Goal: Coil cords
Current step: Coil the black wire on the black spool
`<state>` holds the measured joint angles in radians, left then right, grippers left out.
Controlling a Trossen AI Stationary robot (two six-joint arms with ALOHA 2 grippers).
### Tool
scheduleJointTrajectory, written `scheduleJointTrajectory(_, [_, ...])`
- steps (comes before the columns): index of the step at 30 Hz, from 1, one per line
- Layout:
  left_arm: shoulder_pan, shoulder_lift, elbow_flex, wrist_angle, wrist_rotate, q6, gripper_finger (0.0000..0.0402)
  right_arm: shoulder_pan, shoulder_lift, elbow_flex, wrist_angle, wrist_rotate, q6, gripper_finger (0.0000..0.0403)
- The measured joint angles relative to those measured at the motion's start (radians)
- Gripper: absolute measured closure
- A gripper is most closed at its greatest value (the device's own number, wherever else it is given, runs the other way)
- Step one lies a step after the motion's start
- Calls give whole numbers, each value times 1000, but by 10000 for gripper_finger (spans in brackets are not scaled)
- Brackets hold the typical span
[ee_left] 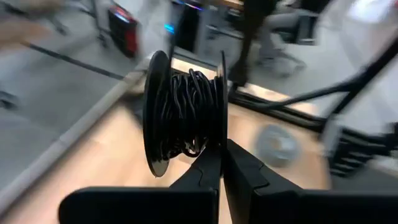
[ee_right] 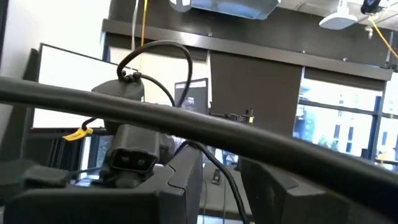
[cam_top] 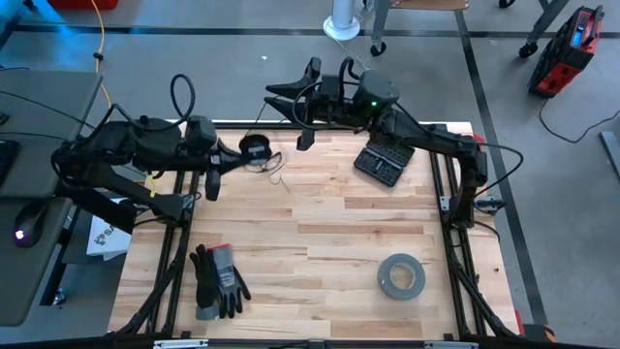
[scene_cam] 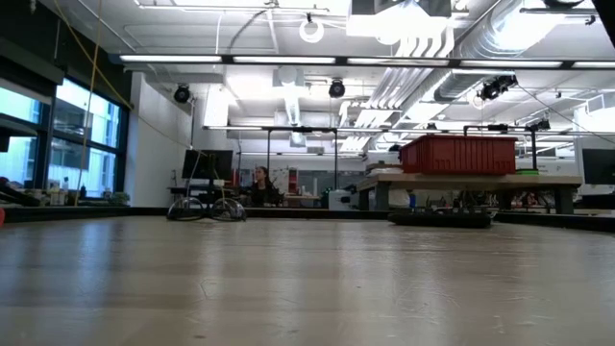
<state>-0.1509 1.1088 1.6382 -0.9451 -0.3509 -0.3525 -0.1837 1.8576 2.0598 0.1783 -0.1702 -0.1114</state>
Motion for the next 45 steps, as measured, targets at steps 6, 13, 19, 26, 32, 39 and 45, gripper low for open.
scheduleJointTrajectory(6, [0, -4, 1, 15, -226, 225, 401, 0, -34, 0, -62, 41, -1, 304])
scheduleJointTrajectory(13, [0, 9, 1, 144, -189, 375, 401, 0, -36, 0, -67, 57, 2, 304])
scheduleJointTrajectory(19, [8, 24, 1, 158, -201, 417, 401, 1, -37, 0, -80, 57, 2, 306])
scheduleJointTrajectory(26, [0, -17, 1, 168, -216, 412, 401, 1, -65, 0, -152, 114, -1, 338])
scheduleJointTrajectory(32, [0, -54, 2, 262, -238, 424, 401, 3, -81, 0, -186, 167, 10, 346])
scheduleJointTrajectory(39, [0, -68, 2, 339, -238, 461, 401, 7, -81, 0, -237, 190, 36, 322])
scheduleJointTrajectory(45, [0, -69, 3, 361, -237, 410, 401, 8, -81, 0, -268, 181, 113, 307])
